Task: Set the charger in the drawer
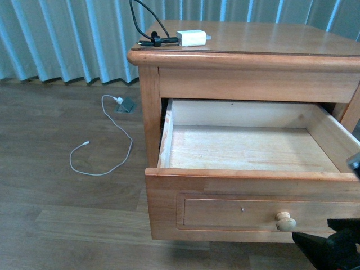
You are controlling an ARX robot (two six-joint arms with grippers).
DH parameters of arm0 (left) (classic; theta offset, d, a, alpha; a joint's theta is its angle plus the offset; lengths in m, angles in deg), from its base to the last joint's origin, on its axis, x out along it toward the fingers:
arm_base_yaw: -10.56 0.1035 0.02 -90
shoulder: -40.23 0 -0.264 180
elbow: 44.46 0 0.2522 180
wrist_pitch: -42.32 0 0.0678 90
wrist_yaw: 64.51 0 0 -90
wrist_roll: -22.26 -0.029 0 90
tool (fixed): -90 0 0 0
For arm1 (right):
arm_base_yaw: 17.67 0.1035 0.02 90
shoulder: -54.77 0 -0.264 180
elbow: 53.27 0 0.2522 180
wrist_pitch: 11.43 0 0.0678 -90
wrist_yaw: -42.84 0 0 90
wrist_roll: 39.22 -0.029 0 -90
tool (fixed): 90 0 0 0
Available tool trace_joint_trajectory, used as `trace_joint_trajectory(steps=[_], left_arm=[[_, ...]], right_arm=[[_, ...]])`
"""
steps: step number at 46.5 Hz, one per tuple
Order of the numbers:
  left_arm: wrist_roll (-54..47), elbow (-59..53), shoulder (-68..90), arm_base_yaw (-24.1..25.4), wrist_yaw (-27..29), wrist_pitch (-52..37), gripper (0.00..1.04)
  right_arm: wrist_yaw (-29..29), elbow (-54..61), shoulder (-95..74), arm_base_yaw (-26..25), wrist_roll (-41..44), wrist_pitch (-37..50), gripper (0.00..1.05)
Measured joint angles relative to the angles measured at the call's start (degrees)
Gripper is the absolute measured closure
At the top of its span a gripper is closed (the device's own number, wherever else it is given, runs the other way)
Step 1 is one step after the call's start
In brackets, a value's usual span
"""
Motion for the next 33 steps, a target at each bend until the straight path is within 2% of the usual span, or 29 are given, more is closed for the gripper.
trace_joint_trajectory(steps=[8,10,21,28,31,33], left_arm=[[0.00,0.00,0.00,0.00,0.02,0.00,0.06],[0.00,0.00,0.00,0.00,0.00,0.00,0.06],[0.00,0.00,0.00,0.00,0.00,0.00,0.06],[0.00,0.00,0.00,0.00,0.02,0.00,0.06],[0.00,0.00,0.00,0.00,0.00,0.00,0.06],[0.00,0.00,0.00,0.00,0.02,0.00,0.06]], right_arm=[[5.25,-0.28,22.67,-3.80,-1.99,-13.66,0.09],[5.97,-0.46,26.64,-4.87,-2.29,-16.02,0.06],[17.14,-0.68,50.05,-15.67,-1.84,-31.58,0.08],[27.28,0.72,60.50,-26.73,-1.49,-38.88,0.08],[31.98,2.78,64.87,-33.11,-1.95,-40.87,0.08],[32.13,3.91,66.71,-36.46,-2.08,-41.20,0.08]])
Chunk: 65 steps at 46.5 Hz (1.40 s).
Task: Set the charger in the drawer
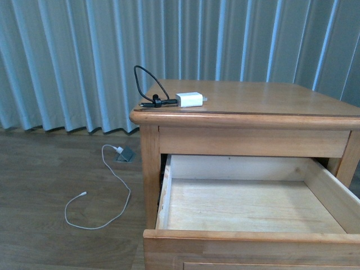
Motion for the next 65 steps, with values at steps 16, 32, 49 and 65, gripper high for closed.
trace_joint_trajectory(steps=[16,32,49,65], left_arm=[[0.00,0.00,0.00,0.00,0.00,0.00,0.06],[0.00,0.00,0.00,0.00,0.02,0.00,0.06],[0.00,0.00,0.00,0.00,0.00,0.00,0.06],[0.00,0.00,0.00,0.00,0.00,0.00,0.06]], right_arm=[[-25.75,5.97,11.43,7.06,-0.26,6.67,0.34],[-45.59,8.85,16.28,23.04,-0.07,5.81,0.94],[-46.23,9.09,16.41,25.46,-0.07,5.79,0.32],[-46.23,9.09,16.46,25.46,-0.09,5.79,0.08]])
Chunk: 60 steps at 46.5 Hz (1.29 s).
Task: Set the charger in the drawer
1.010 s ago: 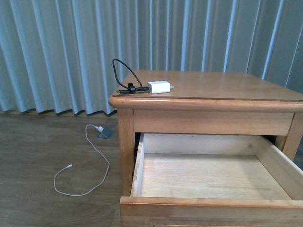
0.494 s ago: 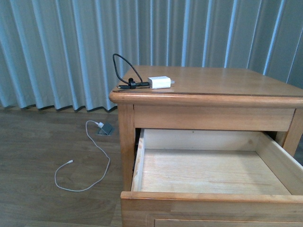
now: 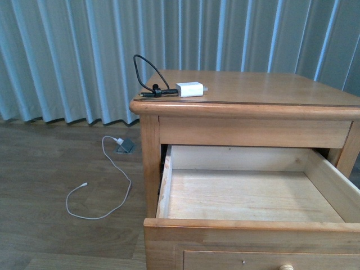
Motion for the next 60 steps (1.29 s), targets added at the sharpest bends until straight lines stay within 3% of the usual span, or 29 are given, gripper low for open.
trace_joint_trajectory(steps=[2,5,6,9,10,18,24,34,48,60], left_arm=[[0.55,0.11,0.72,-0.98,3.23,0.28,0.06],[5.01,1.81,6.49,-7.34,22.84,1.99,0.06],[7.69,2.62,10.29,-10.56,32.44,2.47,0.06],[10.71,3.89,19.26,-14.29,49.16,-0.59,0.06],[10.97,4.87,22.21,-14.29,50.69,-2.93,0.06],[7.30,16.22,41.40,-13.53,41.00,-16.81,0.06],[-0.39,33.64,62.86,-17.20,31.47,-21.66,0.06],[-10.01,60.92,87.69,-23.28,22.77,-18.82,0.06],[-13.55,91.56,114.55,-24.20,15.52,-12.07,0.06],[-10.49,105.11,126.81,-24.00,9.29,-7.67,0.06]], right_arm=[[0.00,0.00,0.00,0.00,0.00,0.00,0.08],[-0.02,0.02,0.00,0.00,0.02,0.00,0.08],[-0.02,0.02,0.02,0.00,0.00,0.00,0.08],[0.02,0.04,0.04,0.00,0.02,0.00,0.08],[0.00,0.04,0.04,0.00,0.00,0.00,0.08],[-0.13,0.04,0.11,0.02,0.00,0.00,0.08],[-0.13,0.04,0.11,0.00,0.00,0.00,0.08],[-0.13,0.04,0.11,0.00,0.00,0.00,0.08],[-0.13,0.04,0.11,0.00,0.00,0.00,0.08],[-0.13,0.04,0.11,0.00,0.00,0.00,0.08]])
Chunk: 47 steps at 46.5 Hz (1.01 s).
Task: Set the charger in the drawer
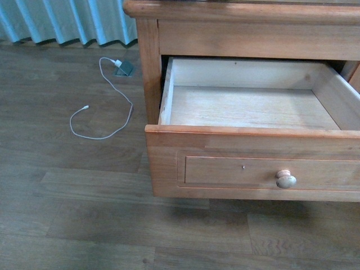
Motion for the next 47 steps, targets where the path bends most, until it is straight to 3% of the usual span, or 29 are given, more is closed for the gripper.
trace_joint_trajectory(steps=[17,24,28,37,47], left_arm=[[2.45,2.64,2.60,0.09,-1.27,6.03,0.07],[2.27,2.91,2.60,0.04,-1.57,6.91,0.36],[2.10,2.99,2.60,0.04,-1.55,7.08,0.43],[6.08,-1.92,-0.07,0.15,-2.45,-0.09,0.44],[8.96,-14.95,-14.21,-0.83,-9.64,-6.43,0.44]], right_arm=[[0.00,0.00,0.00,0.00,0.00,0.00,0.08],[0.00,0.00,0.00,0.02,0.00,0.00,0.08],[0.00,0.00,0.00,0.00,0.00,0.00,0.08],[-0.02,0.00,0.00,0.00,0.00,0.00,0.08],[0.00,0.00,0.00,0.00,0.00,0.00,0.08]])
